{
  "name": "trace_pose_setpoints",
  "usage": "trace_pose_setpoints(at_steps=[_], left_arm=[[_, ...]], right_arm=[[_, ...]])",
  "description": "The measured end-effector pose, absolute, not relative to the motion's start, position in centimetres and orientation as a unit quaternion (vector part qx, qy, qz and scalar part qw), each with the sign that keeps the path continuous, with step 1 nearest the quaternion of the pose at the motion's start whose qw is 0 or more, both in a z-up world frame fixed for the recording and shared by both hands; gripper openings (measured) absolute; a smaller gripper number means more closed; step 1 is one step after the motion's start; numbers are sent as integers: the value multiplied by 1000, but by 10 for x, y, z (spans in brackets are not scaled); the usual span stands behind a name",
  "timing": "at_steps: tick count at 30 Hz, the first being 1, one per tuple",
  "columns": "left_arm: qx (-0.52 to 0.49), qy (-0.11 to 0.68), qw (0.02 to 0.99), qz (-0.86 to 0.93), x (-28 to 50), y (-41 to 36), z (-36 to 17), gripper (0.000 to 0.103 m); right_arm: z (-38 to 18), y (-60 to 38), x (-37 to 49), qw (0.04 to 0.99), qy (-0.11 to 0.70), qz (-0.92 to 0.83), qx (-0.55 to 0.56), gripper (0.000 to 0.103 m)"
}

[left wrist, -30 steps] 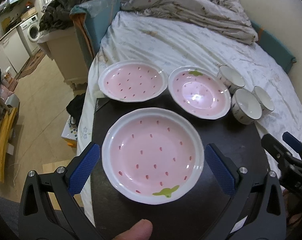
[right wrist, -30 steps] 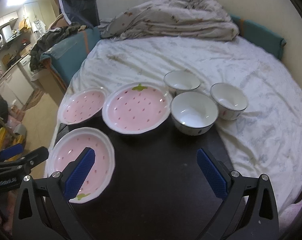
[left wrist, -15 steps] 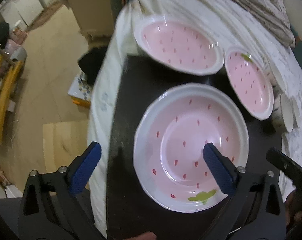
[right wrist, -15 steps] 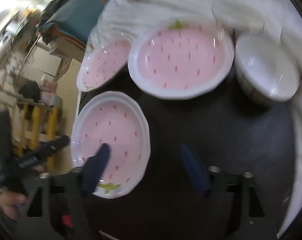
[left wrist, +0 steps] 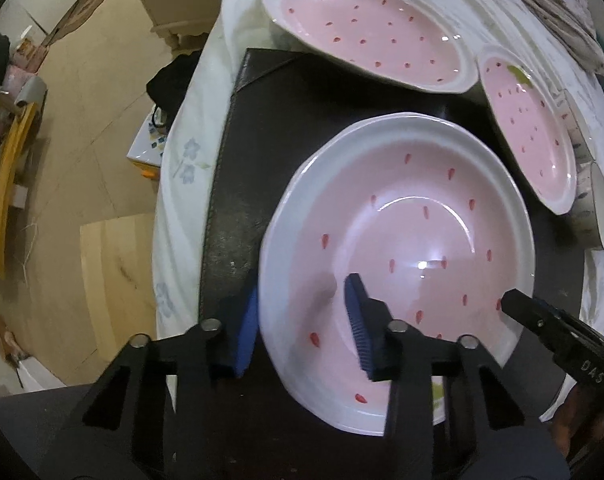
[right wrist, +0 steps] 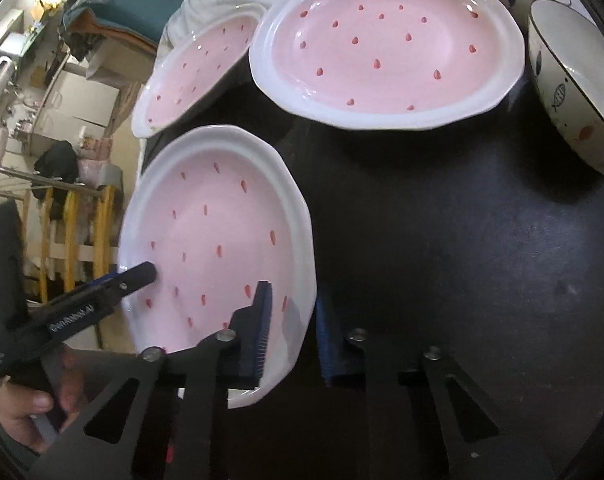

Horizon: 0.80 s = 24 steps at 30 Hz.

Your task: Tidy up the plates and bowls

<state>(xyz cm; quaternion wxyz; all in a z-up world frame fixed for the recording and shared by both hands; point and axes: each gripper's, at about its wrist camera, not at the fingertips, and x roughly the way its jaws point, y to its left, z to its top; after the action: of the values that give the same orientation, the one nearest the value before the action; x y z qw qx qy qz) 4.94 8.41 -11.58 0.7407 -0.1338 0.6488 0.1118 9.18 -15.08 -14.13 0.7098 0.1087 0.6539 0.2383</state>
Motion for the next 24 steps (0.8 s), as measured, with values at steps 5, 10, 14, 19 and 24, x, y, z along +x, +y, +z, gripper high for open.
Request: trace_pose_setpoints(at_steps=[5,10,14,19,24], left_arm=[[-127,654,737,116,45,81,-117,26],[-120,662,734,87,39,64,-117,23],[-100,670,733,59,32,40,-118,23],[-87,678,729,33,25,19,-119,23],[-78,682,727,9,24,0,-121,22]], right_arm=[[-138,-150,88,720,647,237,85,15],[-139,-169,78,723,650,215,90,15],[-138,-190,63,724,653,203,89,15],[-137,-211,49,725,654,197,92,16],[-136,-227,46,731,650,183,98,16]])
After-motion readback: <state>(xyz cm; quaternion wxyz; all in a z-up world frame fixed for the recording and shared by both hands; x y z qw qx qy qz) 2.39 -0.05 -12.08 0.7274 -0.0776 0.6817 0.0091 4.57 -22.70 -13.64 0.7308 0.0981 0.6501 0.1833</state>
